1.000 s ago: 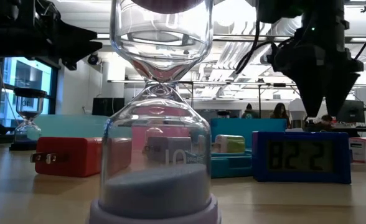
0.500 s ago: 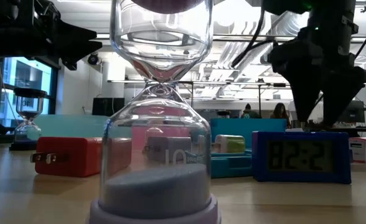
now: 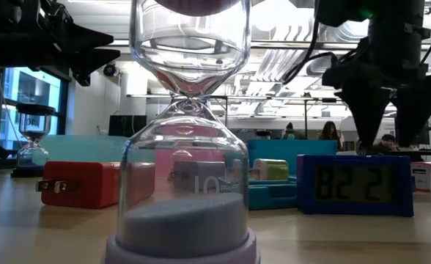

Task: Pick & Place Office items
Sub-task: Put the top dark blue digital timer into the green bin

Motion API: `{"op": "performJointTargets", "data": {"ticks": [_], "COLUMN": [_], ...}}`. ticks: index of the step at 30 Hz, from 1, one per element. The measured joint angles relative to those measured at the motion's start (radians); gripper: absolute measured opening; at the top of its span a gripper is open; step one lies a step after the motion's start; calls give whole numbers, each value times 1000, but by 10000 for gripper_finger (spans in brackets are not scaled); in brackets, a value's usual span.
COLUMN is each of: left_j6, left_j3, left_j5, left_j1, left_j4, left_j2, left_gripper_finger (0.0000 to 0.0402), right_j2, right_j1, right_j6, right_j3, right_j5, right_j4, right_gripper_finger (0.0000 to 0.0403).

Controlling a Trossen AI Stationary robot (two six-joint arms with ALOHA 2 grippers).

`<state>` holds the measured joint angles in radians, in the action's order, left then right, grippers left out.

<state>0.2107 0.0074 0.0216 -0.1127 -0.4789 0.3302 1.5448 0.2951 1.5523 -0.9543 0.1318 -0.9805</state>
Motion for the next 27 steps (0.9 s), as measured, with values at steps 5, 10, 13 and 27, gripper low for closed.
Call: {"op": "performJointTargets", "data": {"ticks": [5,10,13,27], "left_j6": [0,0,-1,-68], "left_j3": [0,0,0,0], "left_j5": [0,0,1,3], "left_j1": [0,0,0,0], "left_j4": [0,0,0,0], "left_j2": [0,0,0,0], "left_gripper_finger": [187,187,187,187], "right_j2": [0,0,0,16], "right_j1": [0,0,0,-3], "right_j6": [6,16,17,59], "right_j3": [13,92,134,210], "right_j5": [0,-37,-16,19], "right_j4": [9,97,147,236], "right_gripper_finger": [325,325,325,313]}}
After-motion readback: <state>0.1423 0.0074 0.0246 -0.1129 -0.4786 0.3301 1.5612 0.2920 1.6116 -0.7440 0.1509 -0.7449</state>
